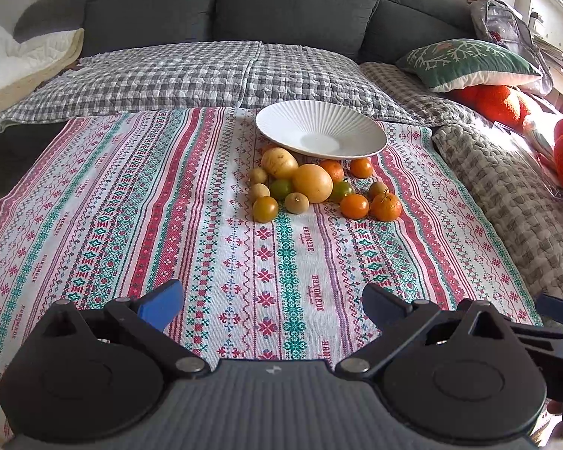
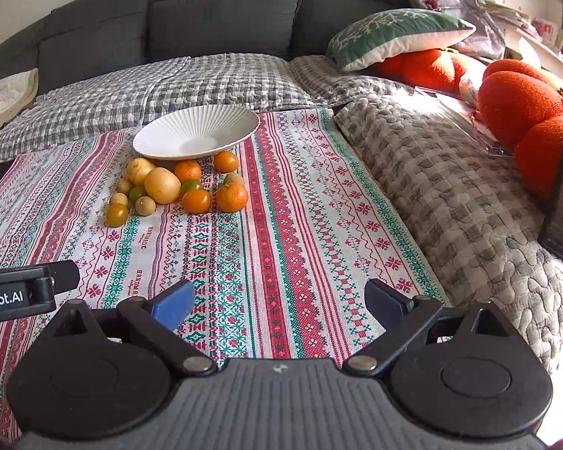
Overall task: Organize fruits
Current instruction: 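Move both grippers toward the fruit pile beside the white plate, then grasp a small yellow fruit with the left gripper while the right gripper grasps a tangerine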
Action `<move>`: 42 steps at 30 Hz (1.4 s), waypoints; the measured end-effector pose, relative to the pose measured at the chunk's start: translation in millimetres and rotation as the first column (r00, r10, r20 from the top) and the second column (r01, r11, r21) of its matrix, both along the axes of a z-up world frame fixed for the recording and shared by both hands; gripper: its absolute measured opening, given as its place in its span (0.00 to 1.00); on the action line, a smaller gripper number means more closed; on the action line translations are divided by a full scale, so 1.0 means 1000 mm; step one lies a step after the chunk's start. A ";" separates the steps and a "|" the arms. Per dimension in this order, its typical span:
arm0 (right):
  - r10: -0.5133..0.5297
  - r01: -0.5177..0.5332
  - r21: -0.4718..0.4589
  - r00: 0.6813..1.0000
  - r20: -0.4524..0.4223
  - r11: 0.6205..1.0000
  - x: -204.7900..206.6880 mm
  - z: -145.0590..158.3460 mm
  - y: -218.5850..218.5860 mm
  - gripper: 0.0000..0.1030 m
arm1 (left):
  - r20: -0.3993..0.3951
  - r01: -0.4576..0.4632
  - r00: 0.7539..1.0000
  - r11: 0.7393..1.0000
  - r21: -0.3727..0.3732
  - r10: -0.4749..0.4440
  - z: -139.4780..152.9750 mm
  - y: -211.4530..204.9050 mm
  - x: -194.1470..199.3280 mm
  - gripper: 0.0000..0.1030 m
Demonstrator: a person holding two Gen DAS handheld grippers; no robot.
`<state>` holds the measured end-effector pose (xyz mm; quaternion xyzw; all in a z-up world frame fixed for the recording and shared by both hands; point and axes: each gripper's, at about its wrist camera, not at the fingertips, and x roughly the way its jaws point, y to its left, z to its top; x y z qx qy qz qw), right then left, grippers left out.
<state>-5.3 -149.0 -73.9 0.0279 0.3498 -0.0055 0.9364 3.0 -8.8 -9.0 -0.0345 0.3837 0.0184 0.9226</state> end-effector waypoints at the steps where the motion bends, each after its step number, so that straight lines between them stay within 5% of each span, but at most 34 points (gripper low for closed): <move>1: 0.010 -0.010 0.008 1.000 -0.010 1.000 0.001 -0.001 0.000 0.93 | -0.001 0.001 1.000 1.000 0.011 -0.001 0.000 -0.001 0.000 0.93; 10: 0.015 -0.015 0.010 1.000 -0.022 1.000 -0.003 0.000 -0.001 0.92 | -0.012 0.014 1.000 1.000 0.005 -0.014 0.001 0.000 0.001 0.93; 18: 0.046 -0.045 0.022 0.997 -0.062 0.999 -0.002 -0.002 0.002 0.84 | 0.056 -0.044 0.998 0.997 0.062 0.041 0.009 -0.001 -0.004 0.94; 23: 0.024 -0.019 0.082 0.998 -0.061 0.996 0.006 -0.001 -0.008 0.89 | 0.030 -0.033 0.999 0.998 0.048 0.032 0.006 0.004 0.007 0.94; 32: -0.031 0.043 0.129 0.995 -0.094 0.991 0.079 -0.002 -0.027 0.95 | 0.007 0.008 1.000 1.000 -0.001 -0.008 0.014 0.024 0.094 0.94; 37: -0.071 0.100 0.183 0.985 -0.159 0.978 0.137 -0.013 -0.032 0.84 | -0.076 0.050 0.996 0.997 -0.064 -0.055 -0.012 0.024 0.145 0.94; 42: -0.048 0.100 0.199 0.966 -0.252 0.975 0.180 -0.029 -0.020 0.76 | -0.188 0.072 0.980 0.997 0.018 -0.068 -0.047 0.014 0.180 0.85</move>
